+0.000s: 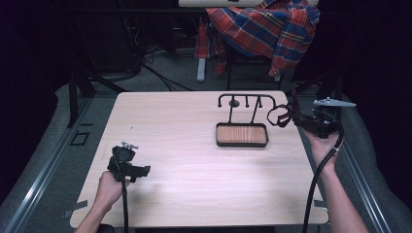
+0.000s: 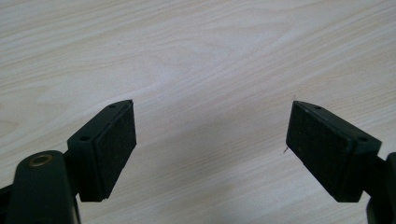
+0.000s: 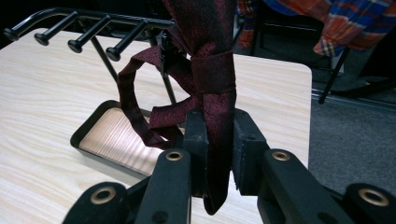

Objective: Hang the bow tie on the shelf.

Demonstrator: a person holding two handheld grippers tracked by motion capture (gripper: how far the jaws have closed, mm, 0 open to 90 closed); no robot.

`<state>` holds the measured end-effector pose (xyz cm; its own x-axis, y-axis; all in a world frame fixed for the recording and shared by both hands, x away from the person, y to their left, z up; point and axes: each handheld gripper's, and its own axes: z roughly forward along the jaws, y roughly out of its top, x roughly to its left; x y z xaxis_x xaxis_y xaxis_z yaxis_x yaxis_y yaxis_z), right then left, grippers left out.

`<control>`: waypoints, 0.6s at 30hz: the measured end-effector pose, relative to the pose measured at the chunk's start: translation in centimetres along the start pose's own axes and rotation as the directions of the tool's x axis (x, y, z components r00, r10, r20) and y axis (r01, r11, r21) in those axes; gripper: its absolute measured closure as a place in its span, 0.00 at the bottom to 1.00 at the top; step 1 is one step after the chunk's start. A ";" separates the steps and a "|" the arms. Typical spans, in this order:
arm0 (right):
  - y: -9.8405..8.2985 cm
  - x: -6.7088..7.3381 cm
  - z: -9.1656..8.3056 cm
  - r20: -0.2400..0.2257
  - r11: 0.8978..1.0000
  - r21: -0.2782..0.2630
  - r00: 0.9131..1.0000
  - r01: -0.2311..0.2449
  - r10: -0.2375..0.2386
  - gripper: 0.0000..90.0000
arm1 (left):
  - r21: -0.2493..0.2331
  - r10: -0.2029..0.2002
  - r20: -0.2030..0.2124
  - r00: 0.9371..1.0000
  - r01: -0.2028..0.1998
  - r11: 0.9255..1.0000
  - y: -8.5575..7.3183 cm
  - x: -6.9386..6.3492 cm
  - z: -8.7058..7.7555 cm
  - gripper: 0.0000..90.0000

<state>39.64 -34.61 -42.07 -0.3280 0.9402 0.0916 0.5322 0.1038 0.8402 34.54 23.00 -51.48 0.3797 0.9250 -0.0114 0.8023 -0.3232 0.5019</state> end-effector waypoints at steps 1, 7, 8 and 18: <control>0.0 0.0 -0.1 -0.002 1.000 -0.001 1.000 0.002 -0.002 0.87 | 0.002 -0.001 0.003 1.000 0.001 1.000 0.0 0.0 0.0 0.18; 0.4 0.0 0.3 0.003 1.000 -0.015 1.000 -0.017 0.017 0.87 | -0.001 0.002 0.000 1.000 -0.002 1.000 0.0 0.0 0.0 0.18; 0.5 0.0 0.4 0.006 1.000 -0.012 1.000 -0.020 0.020 0.87 | 0.002 -0.001 0.002 1.000 0.001 1.000 0.0 -0.1 -0.1 0.18; 0.8 0.4 1.8 0.079 0.999 -0.002 0.996 -0.046 0.046 0.87 | 0.004 -0.002 0.004 1.000 0.002 1.000 0.0 -0.1 0.0 0.18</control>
<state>41.31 -33.59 -42.33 -0.2406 0.9667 0.0875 0.5454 0.0601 0.8360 34.50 22.94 -51.52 0.3804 0.9247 -0.0161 0.8049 -0.3224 0.4982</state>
